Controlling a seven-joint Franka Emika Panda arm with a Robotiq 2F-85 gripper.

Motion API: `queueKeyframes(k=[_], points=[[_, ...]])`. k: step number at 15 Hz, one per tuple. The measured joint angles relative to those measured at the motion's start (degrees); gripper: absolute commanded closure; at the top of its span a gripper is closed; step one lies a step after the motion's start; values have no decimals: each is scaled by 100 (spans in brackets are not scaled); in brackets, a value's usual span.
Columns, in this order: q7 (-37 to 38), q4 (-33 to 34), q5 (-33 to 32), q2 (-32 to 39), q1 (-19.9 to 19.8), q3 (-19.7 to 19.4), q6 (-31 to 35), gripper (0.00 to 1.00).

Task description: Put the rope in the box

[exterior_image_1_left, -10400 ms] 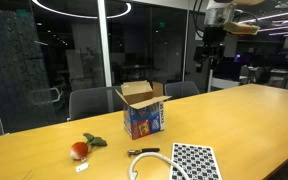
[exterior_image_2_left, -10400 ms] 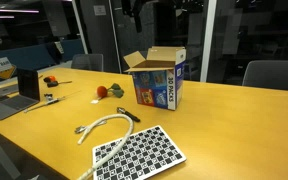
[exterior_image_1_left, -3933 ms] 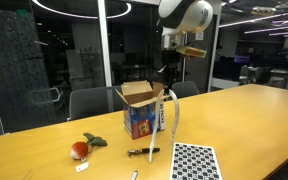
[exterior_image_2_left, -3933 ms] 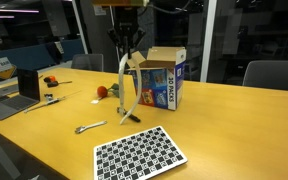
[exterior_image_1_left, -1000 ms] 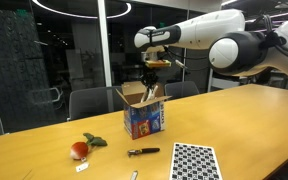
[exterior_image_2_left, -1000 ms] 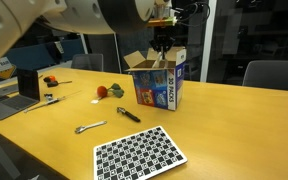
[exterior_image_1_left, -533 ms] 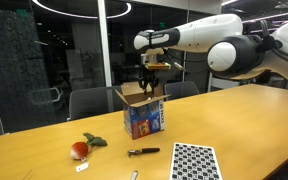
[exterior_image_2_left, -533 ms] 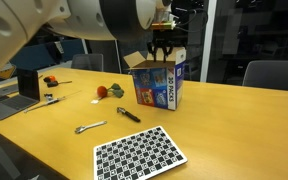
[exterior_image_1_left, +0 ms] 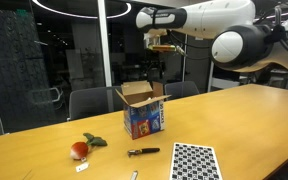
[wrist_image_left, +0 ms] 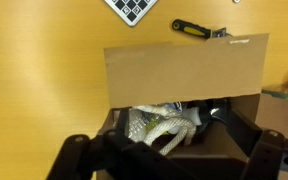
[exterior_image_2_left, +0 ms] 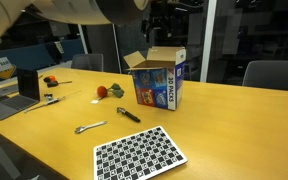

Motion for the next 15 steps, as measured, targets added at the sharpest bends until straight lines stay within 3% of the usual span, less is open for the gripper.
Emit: queueKeyframes(k=[6,15], points=[[0,137,-56,-1137,176,-2,-1279,0],[4,-73,-105,-2069,300,-32,-2001,0]])
